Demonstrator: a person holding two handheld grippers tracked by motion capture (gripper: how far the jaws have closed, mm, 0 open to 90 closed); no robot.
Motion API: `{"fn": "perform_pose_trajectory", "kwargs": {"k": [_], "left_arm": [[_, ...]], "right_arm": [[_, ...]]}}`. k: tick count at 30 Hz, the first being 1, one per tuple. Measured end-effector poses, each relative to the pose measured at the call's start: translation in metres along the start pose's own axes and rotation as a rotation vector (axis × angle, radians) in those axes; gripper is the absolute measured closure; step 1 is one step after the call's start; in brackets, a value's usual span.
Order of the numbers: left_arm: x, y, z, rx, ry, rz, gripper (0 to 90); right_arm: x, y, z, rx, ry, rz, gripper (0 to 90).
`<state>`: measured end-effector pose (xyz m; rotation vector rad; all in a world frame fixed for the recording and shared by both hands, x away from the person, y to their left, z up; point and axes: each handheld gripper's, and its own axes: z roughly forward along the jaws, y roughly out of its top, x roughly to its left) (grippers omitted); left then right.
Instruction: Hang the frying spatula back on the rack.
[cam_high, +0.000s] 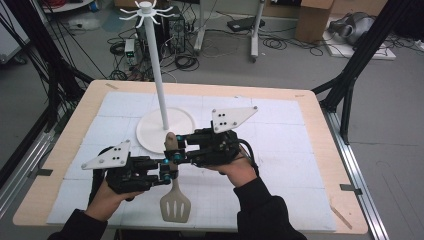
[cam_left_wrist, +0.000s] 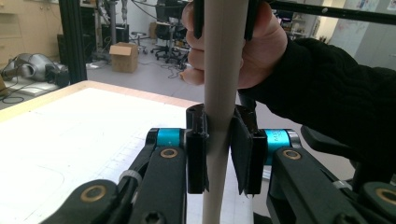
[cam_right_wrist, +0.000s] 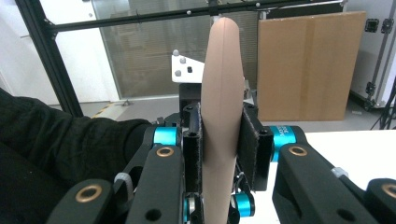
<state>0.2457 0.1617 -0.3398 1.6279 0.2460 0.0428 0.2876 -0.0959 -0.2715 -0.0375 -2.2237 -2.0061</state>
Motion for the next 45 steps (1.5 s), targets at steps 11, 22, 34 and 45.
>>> {"fn": "perform_pose_trajectory", "kwargs": {"k": [11, 22, 34, 45], "left_arm": [[0.003, 0.002, -0.001, 0.001, 0.083, -0.02, 77.4], [0.025, 0.03, -0.012, 0.008, 0.255, -0.014, 77.5], [0.059, 0.084, -0.009, 0.042, 0.377, -0.007, 77.4], [0.089, 0.121, -0.002, 0.059, 0.421, -0.023, 77.4]], "right_arm": [[0.008, -0.002, -0.016, -0.036, -0.217, 0.015, 26.9], [0.047, -0.036, -0.098, -0.015, -0.636, -0.033, 16.8], [0.06, -0.075, -0.145, 0.078, -0.887, 0.005, 16.1], [0.054, -0.093, -0.157, 0.088, -0.929, 0.064, 16.1]]}}
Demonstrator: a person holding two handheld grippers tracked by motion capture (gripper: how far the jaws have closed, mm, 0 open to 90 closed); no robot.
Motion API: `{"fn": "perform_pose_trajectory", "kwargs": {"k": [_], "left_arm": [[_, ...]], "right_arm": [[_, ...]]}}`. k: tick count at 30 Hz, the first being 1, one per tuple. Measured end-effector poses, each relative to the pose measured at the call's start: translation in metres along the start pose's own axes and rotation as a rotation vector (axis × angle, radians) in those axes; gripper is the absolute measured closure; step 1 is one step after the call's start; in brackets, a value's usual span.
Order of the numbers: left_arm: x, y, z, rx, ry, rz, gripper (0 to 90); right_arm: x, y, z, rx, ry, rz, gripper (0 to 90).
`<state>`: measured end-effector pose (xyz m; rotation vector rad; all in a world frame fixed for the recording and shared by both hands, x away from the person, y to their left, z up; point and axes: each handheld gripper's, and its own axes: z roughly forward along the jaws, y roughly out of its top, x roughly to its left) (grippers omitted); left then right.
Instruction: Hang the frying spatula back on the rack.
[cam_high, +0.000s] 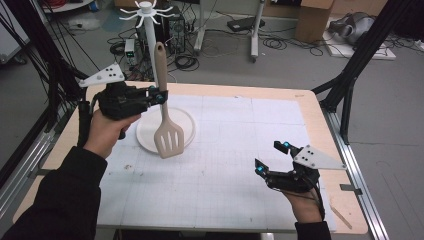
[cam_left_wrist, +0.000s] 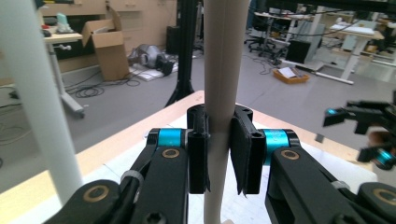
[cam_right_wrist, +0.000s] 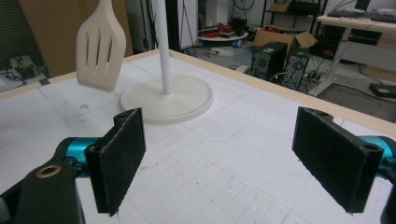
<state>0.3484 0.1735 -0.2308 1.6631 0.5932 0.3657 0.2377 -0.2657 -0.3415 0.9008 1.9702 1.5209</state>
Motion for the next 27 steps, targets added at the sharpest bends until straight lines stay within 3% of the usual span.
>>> {"fn": "perform_pose_trajectory", "kwargs": {"k": [9, 21, 27], "left_arm": [[0.008, 0.023, 0.012, 0.013, 0.024, -0.017, 77.4], [0.02, 0.025, 0.014, -0.004, 0.042, -0.082, 77.3], [0.025, 0.024, 0.015, 0.013, 0.066, -0.094, 77.3]], "right_arm": [[0.0, 0.0, 0.001, -0.004, 0.008, -0.003, 16.2], [0.001, 0.001, 0.0, -0.014, 0.024, 0.005, 16.1], [0.001, 0.0, 0.001, -0.013, 0.03, 0.005, 16.1]]}}
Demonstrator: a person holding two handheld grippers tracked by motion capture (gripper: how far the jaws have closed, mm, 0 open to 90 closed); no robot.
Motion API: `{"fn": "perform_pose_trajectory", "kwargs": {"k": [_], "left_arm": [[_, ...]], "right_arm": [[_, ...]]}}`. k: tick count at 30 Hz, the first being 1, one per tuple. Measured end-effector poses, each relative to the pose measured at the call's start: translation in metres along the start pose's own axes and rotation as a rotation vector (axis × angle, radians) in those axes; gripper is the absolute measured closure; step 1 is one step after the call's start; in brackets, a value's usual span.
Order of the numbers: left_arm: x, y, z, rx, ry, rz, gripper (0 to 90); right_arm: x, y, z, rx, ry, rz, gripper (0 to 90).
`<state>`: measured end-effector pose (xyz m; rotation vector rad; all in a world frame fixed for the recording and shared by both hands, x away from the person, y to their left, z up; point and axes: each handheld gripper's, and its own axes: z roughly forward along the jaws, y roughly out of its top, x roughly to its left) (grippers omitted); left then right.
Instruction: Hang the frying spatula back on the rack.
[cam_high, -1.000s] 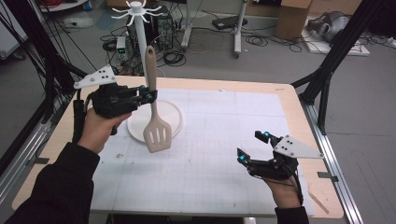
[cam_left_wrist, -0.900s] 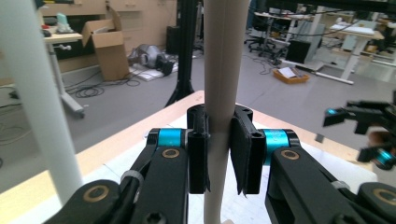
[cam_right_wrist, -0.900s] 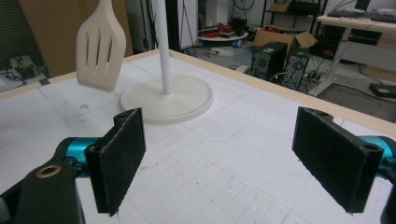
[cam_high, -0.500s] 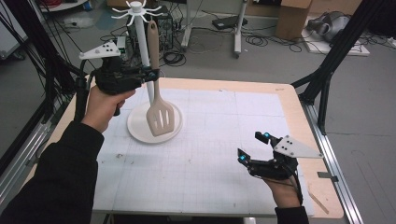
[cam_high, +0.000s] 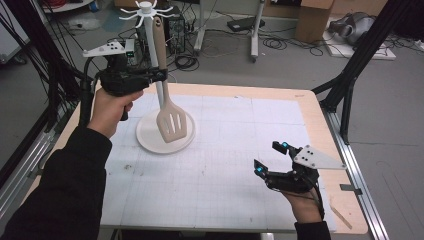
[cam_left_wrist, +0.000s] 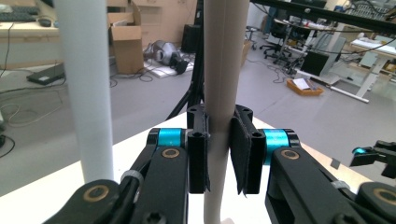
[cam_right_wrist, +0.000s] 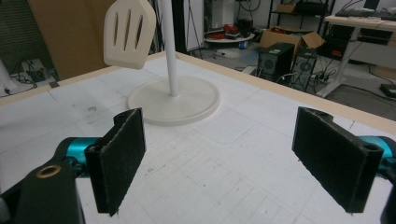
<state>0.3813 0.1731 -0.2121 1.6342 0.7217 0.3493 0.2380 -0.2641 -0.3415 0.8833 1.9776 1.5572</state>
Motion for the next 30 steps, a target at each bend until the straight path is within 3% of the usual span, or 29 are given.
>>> {"fn": "perform_pose_trajectory", "kwargs": {"k": [7, 11, 13, 15, 19, 23, 27, 30], "left_arm": [[0.001, -0.002, 0.003, 0.015, 0.028, 0.009, 77.3], [-0.002, -0.005, 0.0, 0.014, 0.074, 0.054, 76.7], [-0.003, -0.009, -0.004, -0.01, 0.085, 0.068, 75.7], [-0.004, -0.017, -0.012, -0.05, 0.118, 0.079, 63.3], [-0.005, -0.038, -0.031, -0.097, 0.139, 0.108, 53.3], [-0.008, -0.066, -0.049, -0.132, 0.166, 0.108, 42.0], [-0.01, -0.099, -0.061, -0.113, 0.209, 0.108, 18.1], [-0.011, -0.122, -0.073, -0.161, 0.178, 0.086, 15.0]], "right_arm": [[0.0, 0.0, 0.0, 0.001, 0.003, 0.004, 16.1], [-0.001, -0.001, -0.002, 0.0, 0.0, 0.008, 16.1], [-0.001, -0.001, -0.003, 0.0, -0.004, 0.005, 16.1], [-0.001, -0.002, -0.005, 0.001, -0.007, 0.015, 16.1], [-0.004, -0.003, -0.008, 0.001, -0.027, 0.01, 16.1], [-0.006, -0.005, -0.012, 0.02, -0.068, 0.011, 16.1], [-0.01, -0.009, -0.013, 0.073, -0.156, 0.008, 16.1], [-0.013, -0.015, -0.014, 0.1, -0.21, 0.03, 16.2]]}}
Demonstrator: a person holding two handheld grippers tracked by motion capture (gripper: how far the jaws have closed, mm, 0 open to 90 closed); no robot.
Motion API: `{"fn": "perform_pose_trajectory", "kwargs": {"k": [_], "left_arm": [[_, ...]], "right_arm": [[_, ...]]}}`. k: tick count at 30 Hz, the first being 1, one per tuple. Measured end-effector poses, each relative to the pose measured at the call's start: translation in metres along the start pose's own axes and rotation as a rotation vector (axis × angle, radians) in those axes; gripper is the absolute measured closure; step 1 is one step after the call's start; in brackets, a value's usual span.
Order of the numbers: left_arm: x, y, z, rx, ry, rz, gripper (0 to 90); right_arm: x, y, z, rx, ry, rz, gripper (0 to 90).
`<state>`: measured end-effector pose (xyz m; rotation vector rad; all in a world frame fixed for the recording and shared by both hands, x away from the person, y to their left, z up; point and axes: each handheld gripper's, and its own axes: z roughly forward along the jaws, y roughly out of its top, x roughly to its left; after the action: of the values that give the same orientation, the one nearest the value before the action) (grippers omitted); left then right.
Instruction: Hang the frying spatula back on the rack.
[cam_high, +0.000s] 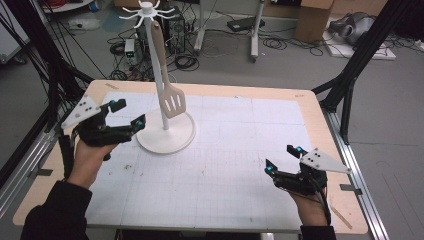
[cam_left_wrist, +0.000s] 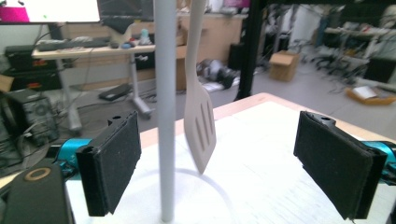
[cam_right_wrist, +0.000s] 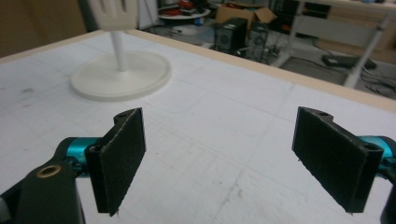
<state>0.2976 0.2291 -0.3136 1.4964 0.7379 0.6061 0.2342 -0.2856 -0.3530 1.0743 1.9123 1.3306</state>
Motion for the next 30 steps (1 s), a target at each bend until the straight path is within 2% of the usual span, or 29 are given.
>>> {"fn": "perform_pose_trajectory", "kwargs": {"k": [1, 4, 6, 9, 10, 13, 17, 20, 24, 30], "left_arm": [[-0.001, -0.006, -0.004, -0.007, -0.001, -0.013, 14.4], [-0.005, -0.025, -0.016, 0.012, -0.004, -0.008, 14.4], [-0.008, -0.037, -0.023, 0.008, -0.016, -0.02, 14.4], [-0.013, -0.054, -0.032, 0.028, -0.038, -0.027, 14.5], [-0.015, -0.059, -0.035, 0.033, -0.042, -0.028, 14.5], [-0.019, -0.073, -0.043, 0.055, -0.029, -0.02, 14.9], [-0.021, -0.08, -0.047, 0.085, -0.037, -0.018, 15.0], [-0.018, -0.084, -0.048, 0.095, -0.025, -0.03, 15.1], [-0.016, -0.086, -0.05, 0.087, -0.009, -0.036, 15.1], [-0.017, -0.088, -0.052, 0.094, -0.013, -0.035, 15.6]], "right_arm": [[-0.001, -0.002, 0.0, 0.003, -0.008, 0.016, 16.2], [-0.005, -0.008, -0.003, 0.007, -0.011, 0.032, 16.1], [-0.003, -0.012, -0.005, 0.014, -0.006, 0.02, 16.1], [-0.003, -0.02, -0.008, 0.008, -0.002, -0.006, 16.1], [-0.003, -0.023, -0.009, 0.0, 0.001, 0.002, 16.1], [-0.003, -0.029, -0.013, -0.019, -0.002, -0.009, 16.1], [-0.003, -0.032, -0.015, -0.018, -0.013, -0.016, 16.2], [0.0, -0.034, -0.016, -0.011, -0.014, -0.014, 16.3], [0.002, -0.033, -0.017, -0.016, -0.021, -0.015, 16.3], [0.003, -0.033, -0.018, -0.012, -0.03, -0.006, 16.3]]}}
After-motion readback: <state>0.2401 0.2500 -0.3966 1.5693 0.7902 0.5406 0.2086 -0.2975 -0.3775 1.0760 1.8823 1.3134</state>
